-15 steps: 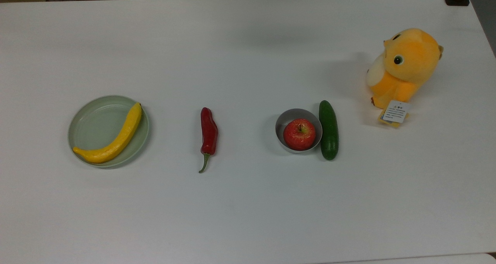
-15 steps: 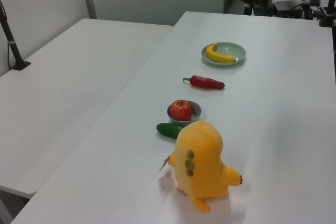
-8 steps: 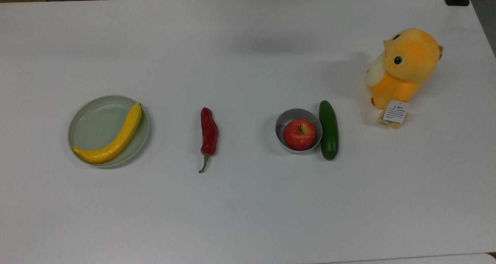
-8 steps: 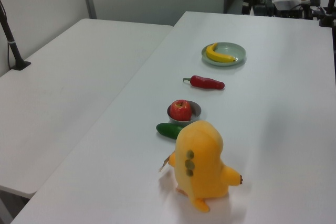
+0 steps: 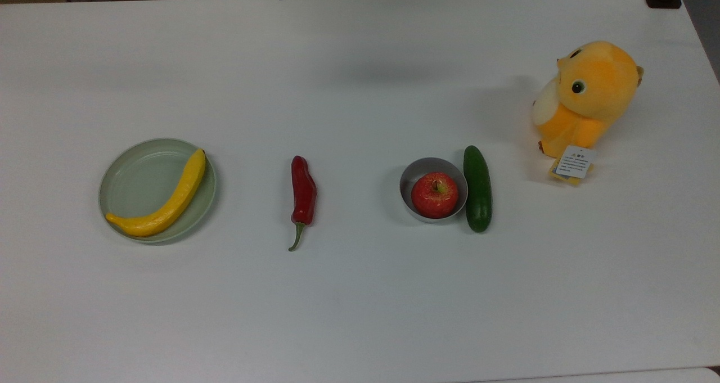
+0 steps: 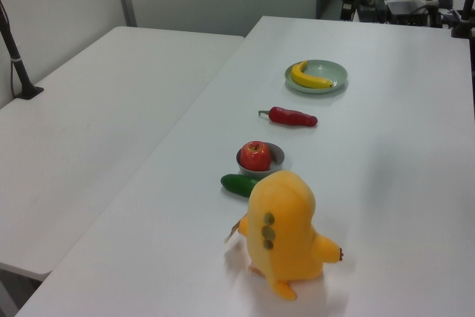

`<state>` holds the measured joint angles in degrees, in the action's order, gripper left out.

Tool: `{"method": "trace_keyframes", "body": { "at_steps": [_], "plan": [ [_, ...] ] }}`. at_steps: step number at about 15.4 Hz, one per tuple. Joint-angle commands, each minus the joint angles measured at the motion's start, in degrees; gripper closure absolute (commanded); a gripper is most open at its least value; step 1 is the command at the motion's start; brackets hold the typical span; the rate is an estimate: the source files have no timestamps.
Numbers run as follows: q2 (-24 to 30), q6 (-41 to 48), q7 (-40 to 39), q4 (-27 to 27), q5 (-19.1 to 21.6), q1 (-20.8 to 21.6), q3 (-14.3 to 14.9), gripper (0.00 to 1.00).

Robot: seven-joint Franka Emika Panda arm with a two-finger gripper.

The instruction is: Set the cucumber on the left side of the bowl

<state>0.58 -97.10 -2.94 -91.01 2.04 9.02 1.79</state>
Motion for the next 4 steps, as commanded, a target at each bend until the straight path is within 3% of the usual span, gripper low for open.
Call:
{"method": "trace_keyframes", "body": {
  "at_steps": [1, 4],
  "plan": [
    [0.9, -0.7, -1.5, -1.5, 1.3, 0.5, 0.7, 0.00],
    [0.8, -0.7, -1.5, -1.5, 1.3, 0.5, 0.7, 0.00]
  ]
}}
